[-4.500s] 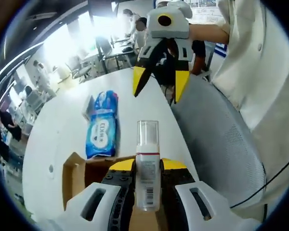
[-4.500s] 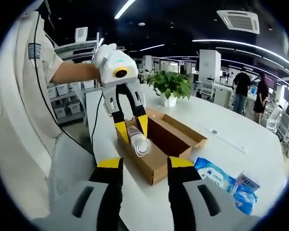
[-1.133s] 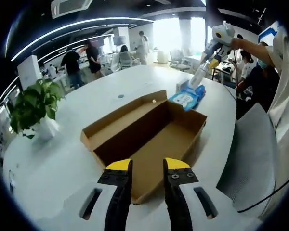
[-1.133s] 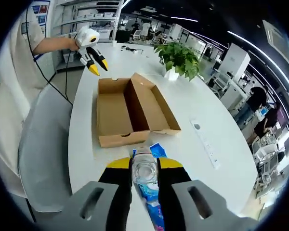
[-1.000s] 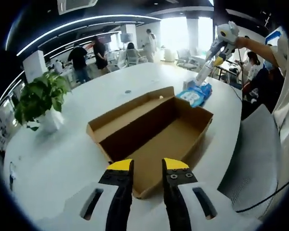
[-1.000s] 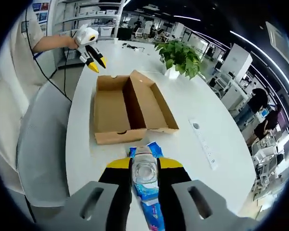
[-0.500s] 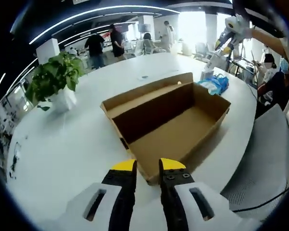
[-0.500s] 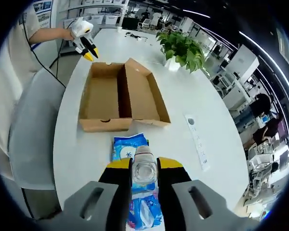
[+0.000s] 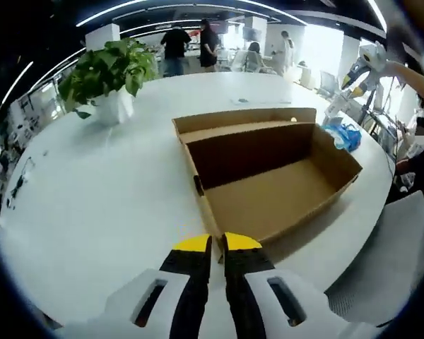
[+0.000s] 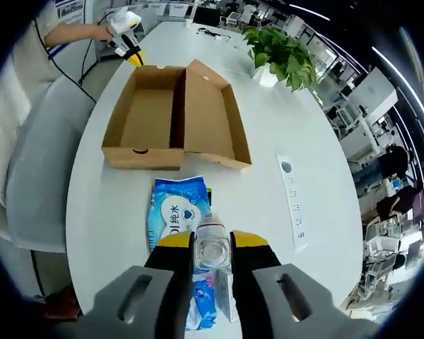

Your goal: Operate the shoe box by opening the lid, removing the specified soft item, and placing it in the target area until the item is outside and the box remains undamaged.

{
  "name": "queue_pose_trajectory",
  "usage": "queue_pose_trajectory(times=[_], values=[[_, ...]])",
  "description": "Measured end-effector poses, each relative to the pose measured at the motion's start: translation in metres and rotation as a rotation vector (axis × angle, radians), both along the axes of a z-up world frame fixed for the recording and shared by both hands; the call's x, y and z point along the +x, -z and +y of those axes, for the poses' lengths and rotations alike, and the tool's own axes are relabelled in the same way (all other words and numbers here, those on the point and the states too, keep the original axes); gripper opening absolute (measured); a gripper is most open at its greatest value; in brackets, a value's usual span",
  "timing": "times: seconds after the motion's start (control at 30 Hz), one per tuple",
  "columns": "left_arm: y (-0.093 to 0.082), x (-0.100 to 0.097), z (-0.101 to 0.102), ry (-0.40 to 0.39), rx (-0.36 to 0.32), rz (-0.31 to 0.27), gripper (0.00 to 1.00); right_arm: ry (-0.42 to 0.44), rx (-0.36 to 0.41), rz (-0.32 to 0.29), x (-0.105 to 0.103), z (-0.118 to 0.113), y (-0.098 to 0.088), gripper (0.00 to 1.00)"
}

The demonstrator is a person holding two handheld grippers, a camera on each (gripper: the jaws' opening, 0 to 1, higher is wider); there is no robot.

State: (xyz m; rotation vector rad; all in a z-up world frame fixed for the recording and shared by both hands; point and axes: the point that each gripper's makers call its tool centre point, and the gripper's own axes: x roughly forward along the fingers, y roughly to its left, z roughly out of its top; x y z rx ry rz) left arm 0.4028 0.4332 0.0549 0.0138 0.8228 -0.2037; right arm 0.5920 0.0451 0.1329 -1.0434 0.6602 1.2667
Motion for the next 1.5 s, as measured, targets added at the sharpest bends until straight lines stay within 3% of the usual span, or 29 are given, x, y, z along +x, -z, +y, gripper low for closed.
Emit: queue_pose_trajectory(times=[0.2,0.43,0.77,1.33,1.5], values=[[0.006,0.001,-0.002,-0.054,-0.021,0.018,0.03,-0.019,-0.060,0.020,0.014,0.002,0.013,0.16],[0.007,0.000,0.000,-0.132,-0.090,0.027,0.03,-0.038,-0.127,0.049,0.028,0.004,0.030,0.17],[0.006,0.000,0.000,-0.166,-0.134,0.010,0.02,-0.061,-0.171,0.067,0.047,0.013,0.050,0.17],[0.007,0.001,0.000,-0.169,-0.131,0.021,0.02,-0.040,-0.245,0.151,0.053,0.008,0.081,0.17],[0.007,0.001,0.000,-0.172,-0.133,0.025,0.02,-0.010,-0.225,0.167,0.055,0.013,0.080,0.17]])
